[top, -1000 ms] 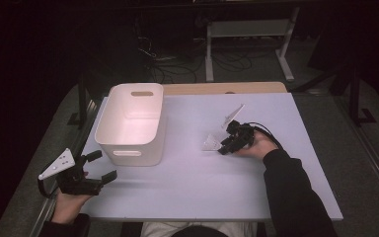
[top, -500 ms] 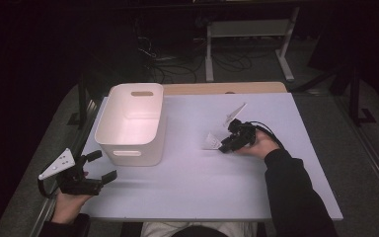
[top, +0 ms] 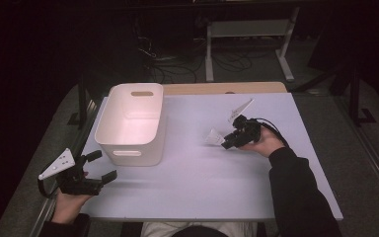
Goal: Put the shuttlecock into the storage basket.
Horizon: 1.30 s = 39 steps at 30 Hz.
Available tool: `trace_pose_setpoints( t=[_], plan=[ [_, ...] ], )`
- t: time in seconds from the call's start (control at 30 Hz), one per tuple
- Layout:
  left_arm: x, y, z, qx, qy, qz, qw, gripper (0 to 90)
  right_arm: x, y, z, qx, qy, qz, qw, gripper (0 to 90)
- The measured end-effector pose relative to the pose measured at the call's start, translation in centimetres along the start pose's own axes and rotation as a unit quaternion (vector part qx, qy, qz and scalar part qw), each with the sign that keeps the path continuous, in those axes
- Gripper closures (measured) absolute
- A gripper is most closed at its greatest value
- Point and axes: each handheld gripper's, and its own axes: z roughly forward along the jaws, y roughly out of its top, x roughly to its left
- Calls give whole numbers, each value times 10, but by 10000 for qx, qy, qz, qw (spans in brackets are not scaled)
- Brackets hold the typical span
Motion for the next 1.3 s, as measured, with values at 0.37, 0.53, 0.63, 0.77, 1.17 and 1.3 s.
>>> trace_pose_setpoints(
  t=[0.37,0.53,0.63,0.77,1.17,1.3],
  plan=[
    [0,0,0,-1,1,4,10000,0,4,13,-16,-74,-77,-93,9999,636],
    [0,0,0,0,0,4,10000,0,5,17,-23,-87,-118,-122,9998,636],
    [0,0,0,8,2,5,10000,0,6,18,-27,-103,-109,-152,9998,636],
    [0,0,0,11,6,7,10000,0,8,21,-32,-105,-127,-158,9997,636],
    [0,0,0,17,6,14,10000,0,12,32,-47,-147,-224,-235,9994,636],
    [0,0,0,12,10,6,10000,0,14,37,-48,-144,-225,-276,9993,636]
  ],
)
